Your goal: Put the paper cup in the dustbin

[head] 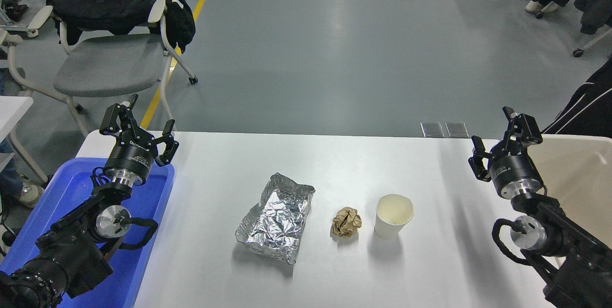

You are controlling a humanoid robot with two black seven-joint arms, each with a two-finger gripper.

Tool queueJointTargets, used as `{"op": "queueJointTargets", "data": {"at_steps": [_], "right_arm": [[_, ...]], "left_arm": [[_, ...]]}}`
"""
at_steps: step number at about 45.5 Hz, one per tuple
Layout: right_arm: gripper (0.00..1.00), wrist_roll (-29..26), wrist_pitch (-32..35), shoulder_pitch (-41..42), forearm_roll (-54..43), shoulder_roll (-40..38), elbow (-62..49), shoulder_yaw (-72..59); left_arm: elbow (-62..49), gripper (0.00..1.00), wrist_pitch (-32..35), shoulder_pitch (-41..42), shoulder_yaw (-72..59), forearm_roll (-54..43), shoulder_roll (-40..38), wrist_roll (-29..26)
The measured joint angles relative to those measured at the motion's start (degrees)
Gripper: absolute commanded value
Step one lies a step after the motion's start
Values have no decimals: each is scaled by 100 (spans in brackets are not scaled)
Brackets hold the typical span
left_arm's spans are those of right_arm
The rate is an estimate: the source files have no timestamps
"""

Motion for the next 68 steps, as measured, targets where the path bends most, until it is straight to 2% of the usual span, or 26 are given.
{"op": "queueJointTargets", "data": {"at_steps": [48, 68], "right_arm": [[99, -5, 78, 16, 33, -47, -109, -41], [99, -13, 89, 407, 42, -12, -736, -449]], "left_arm": [[2, 100, 0, 0, 0, 0, 0, 0], [1, 100, 0, 0, 0, 0, 0, 0]]}}
